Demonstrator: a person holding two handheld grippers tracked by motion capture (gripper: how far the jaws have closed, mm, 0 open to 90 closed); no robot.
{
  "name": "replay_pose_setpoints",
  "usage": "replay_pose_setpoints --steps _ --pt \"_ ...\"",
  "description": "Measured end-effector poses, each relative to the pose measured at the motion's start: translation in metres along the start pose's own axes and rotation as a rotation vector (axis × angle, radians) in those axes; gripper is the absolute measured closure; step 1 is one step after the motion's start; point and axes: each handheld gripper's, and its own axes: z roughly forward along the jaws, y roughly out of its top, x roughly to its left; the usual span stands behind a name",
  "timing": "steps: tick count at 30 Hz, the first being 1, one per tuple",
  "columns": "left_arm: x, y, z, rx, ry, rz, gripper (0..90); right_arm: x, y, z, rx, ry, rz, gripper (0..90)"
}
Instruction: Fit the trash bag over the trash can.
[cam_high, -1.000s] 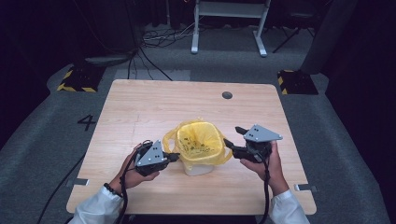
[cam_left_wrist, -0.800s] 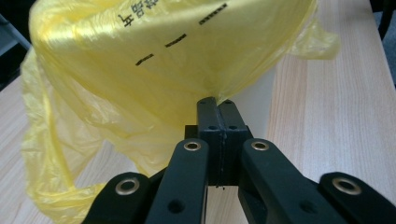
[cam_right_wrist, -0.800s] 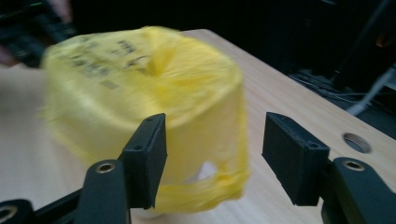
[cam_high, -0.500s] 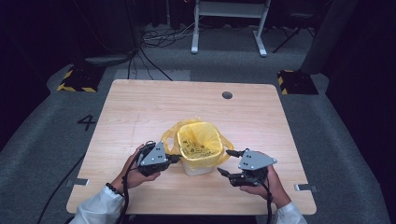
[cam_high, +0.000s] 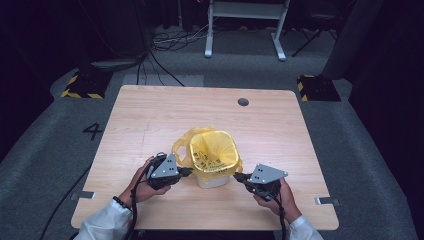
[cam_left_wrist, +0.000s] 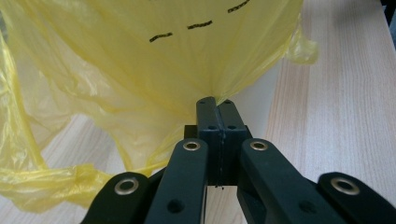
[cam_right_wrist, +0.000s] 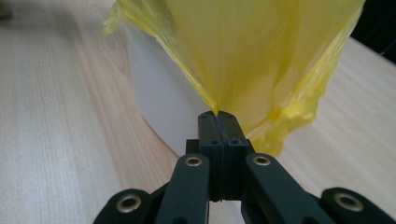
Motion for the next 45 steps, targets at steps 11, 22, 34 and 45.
replay_pose_setpoints --steps 11,22,34,45 --pt "0.004 -0.007 0.012 0.035 0.006 -0.017 90.0 -0.007 -0.014 0.021 0.03 0.024 0.055 89.9" --pt "0.0 -0.02 -0.011 -0.033 0.004 -0.147 44.7 -0.016 -0.016 0.001 -0.049 0.054 0.119 67.2" --pt "0.004 -0.045 -0.035 -0.011 0.105 -0.248 26.8 -0.025 -0.004 -0.04 -0.169 0.046 0.169 45.1" --pt "0.016 -0.069 -0.021 0.118 0.007 -0.307 20.0 -0.042 0.052 -0.059 -0.264 0.068 0.115 52.6"
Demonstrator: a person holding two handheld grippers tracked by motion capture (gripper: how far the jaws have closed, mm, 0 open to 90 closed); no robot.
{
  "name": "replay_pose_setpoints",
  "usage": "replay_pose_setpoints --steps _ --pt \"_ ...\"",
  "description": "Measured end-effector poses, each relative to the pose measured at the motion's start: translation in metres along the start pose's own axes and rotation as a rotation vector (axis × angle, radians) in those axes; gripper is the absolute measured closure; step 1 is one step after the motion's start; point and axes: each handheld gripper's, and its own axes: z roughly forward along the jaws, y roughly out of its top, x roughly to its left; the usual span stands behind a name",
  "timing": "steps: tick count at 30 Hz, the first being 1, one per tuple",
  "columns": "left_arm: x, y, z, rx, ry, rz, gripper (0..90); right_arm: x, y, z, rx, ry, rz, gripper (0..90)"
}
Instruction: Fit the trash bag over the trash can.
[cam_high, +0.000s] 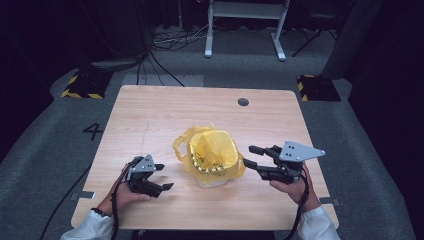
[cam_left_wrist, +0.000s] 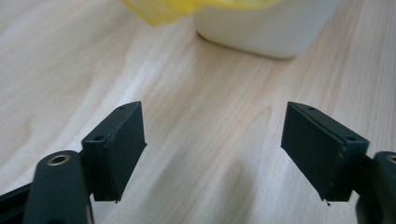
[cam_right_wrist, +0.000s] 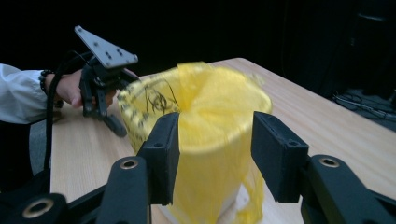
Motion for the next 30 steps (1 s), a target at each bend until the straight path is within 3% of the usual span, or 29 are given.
replay_pose_setpoints --steps 4,7,13,17,21,25,30 --pt "-0.002 -0.005 0.003 0.038 0.01 0.02 20.5 0.0 0.022 0.017 0.043 0.025 -0.058 58.8" --pt "-0.001 -0.009 0.006 0.047 0.005 0.005 21.5 -0.003 0.032 0.029 0.067 0.062 -0.073 69.3" --pt "-0.002 -0.011 0.01 0.055 -0.002 0.015 21.5 -0.002 0.044 0.052 0.138 0.143 -0.101 75.6" --pt "-0.003 -0.013 0.012 0.034 0.006 0.015 21.5 0.0 0.049 0.067 0.194 0.189 -0.107 76.3" --pt "-0.006 -0.011 0.014 0.046 0.034 0.047 21.5 -0.001 0.049 0.078 0.244 0.2 -0.102 74.9" --pt "-0.006 -0.01 0.016 0.047 0.033 0.047 21.4 0.0 0.048 0.087 0.286 0.195 -0.104 73.1" --pt "-0.005 -0.009 0.017 0.047 0.033 0.046 21.3 0.001 0.046 0.1 0.387 0.184 -0.112 71.8"
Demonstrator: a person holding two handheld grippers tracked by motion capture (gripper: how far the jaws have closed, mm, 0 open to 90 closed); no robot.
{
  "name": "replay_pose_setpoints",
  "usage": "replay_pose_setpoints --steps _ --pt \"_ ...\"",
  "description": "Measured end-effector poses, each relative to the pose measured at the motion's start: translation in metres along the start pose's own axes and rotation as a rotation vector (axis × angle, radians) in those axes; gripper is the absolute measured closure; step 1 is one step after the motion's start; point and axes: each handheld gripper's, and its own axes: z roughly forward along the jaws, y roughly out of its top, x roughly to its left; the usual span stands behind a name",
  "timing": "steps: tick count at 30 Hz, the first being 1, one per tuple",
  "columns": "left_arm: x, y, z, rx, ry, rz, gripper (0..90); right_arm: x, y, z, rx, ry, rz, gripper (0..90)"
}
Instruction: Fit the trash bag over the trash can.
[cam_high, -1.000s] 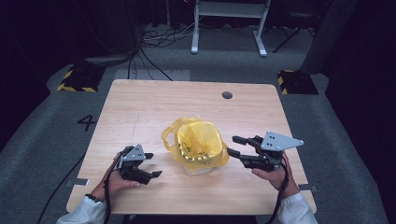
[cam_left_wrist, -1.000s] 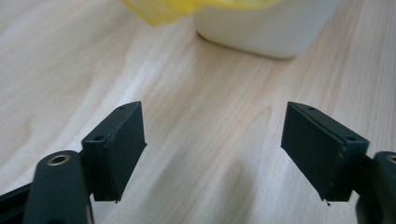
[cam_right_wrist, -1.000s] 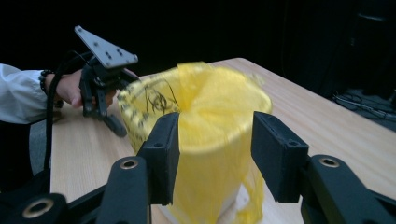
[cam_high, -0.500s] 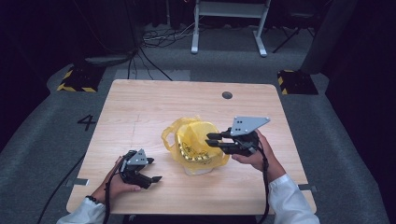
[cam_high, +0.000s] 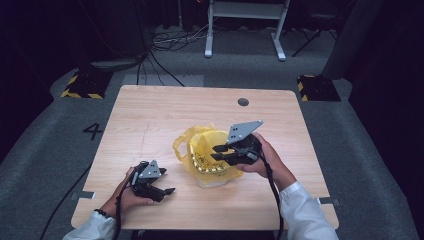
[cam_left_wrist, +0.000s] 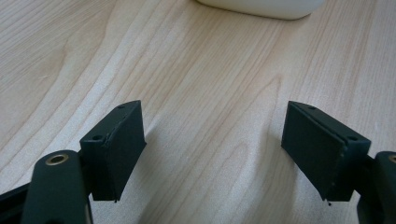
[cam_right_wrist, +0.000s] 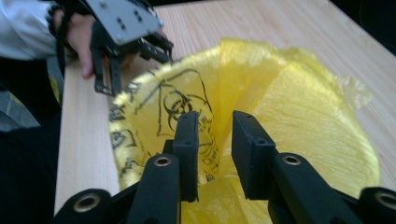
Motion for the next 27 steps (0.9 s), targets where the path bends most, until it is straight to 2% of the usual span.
replay_pose_setpoints --steps 6,9,12,13,20,23,27 --pt "0.0 0.0 0.0 -0.002 0.0 0.0 21.3 -0.003 0.003 0.01 0.079 -0.027 0.028 67.9" --pt "0.0 0.0 0.0 -0.002 0.001 0.001 21.4 -0.005 0.003 0.014 0.105 -0.06 0.061 57.5" --pt "0.0 0.0 0.0 -0.002 0.0 0.001 21.4 -0.008 0.002 0.017 0.127 -0.059 0.091 52.2" --pt "0.0 0.0 0.0 -0.002 0.001 0.001 21.4 -0.008 0.002 0.019 0.141 -0.076 0.094 48.9" --pt "0.0 0.0 0.0 -0.002 0.001 0.001 21.4 -0.011 0.0 0.021 0.151 -0.089 0.129 41.9" --pt "0.0 0.0 0.0 -0.002 0.001 0.001 21.4 -0.01 0.002 0.022 0.172 -0.116 0.126 39.9" --pt "0.0 0.0 0.0 -0.002 0.0 0.0 21.3 -0.008 0.004 0.023 0.194 -0.122 0.111 37.2"
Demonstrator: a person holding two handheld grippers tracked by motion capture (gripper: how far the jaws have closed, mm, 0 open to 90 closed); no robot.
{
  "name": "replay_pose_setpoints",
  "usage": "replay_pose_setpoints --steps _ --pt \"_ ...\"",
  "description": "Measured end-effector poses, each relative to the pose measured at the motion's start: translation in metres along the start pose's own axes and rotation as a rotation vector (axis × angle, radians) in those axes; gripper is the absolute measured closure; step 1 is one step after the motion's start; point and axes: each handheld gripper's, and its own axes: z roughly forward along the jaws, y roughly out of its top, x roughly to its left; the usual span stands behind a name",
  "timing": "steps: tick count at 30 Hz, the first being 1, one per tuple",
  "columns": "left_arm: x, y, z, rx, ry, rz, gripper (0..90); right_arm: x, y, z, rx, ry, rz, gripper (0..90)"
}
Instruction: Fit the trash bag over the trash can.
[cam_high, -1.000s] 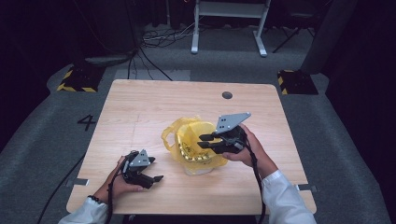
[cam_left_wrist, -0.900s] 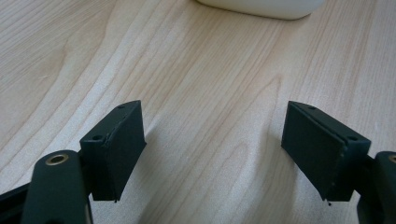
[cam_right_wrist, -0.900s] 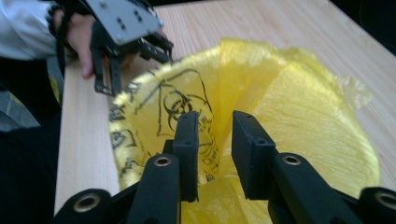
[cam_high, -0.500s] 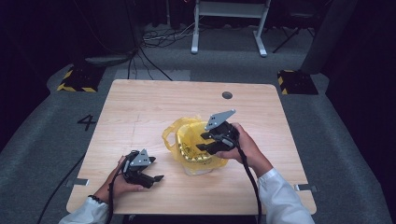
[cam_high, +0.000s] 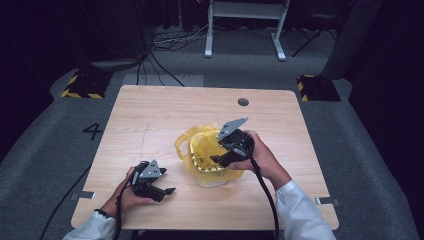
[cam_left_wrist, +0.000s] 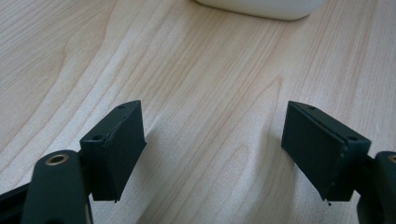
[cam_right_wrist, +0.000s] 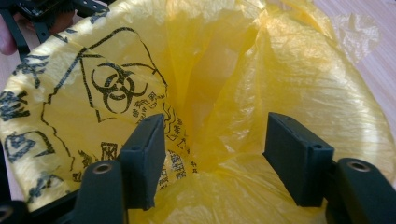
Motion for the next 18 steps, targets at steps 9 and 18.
replay_pose_setpoints --steps 9,18 --pt "0.0 0.0 0.0 0.0 0.001 0.001 21.4 0.002 0.002 0.0 0.012 0.045 -0.027 43.7" --pt "0.0 0.0 0.0 0.0 0.0 0.0 21.3 0.001 0.01 0.008 0.121 0.071 -0.01 40.5"
